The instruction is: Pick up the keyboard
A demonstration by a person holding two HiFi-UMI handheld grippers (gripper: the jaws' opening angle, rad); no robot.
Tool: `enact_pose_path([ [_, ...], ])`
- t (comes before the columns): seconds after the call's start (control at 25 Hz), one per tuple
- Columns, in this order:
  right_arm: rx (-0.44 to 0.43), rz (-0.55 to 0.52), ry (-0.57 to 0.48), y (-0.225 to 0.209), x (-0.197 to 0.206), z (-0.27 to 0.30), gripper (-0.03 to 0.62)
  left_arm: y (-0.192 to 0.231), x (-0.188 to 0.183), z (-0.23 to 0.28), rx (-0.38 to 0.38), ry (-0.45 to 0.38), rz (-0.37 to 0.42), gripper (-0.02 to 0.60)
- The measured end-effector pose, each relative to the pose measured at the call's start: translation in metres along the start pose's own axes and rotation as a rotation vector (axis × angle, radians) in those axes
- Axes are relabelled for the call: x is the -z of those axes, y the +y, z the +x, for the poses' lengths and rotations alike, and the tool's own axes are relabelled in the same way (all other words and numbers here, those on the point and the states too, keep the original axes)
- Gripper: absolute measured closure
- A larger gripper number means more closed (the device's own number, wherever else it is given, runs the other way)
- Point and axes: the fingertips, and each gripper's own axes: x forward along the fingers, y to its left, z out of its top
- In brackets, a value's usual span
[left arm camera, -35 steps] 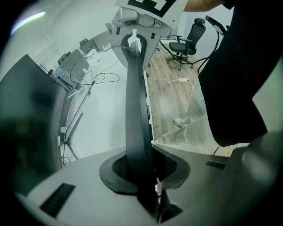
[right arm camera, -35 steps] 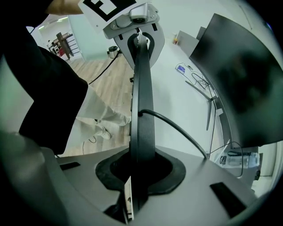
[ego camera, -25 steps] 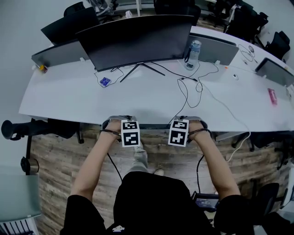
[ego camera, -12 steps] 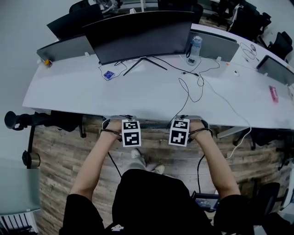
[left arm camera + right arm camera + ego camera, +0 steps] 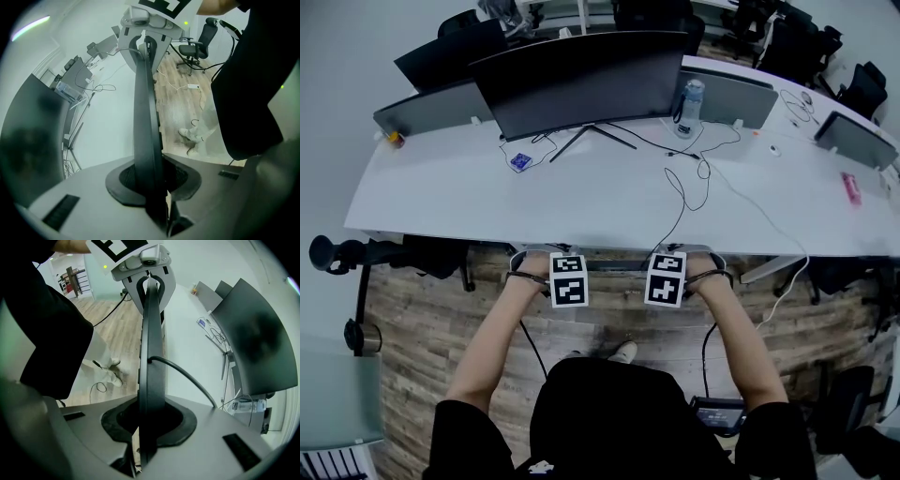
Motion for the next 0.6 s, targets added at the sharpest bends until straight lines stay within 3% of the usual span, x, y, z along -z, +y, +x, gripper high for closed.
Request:
enact_pose_path([
  [0.6,0.004,0.029,0.021,0.030,-0.044,-0.015,0.523,-0.030,0.037,-0.020,0.001,-0.015,0.017,0.500],
])
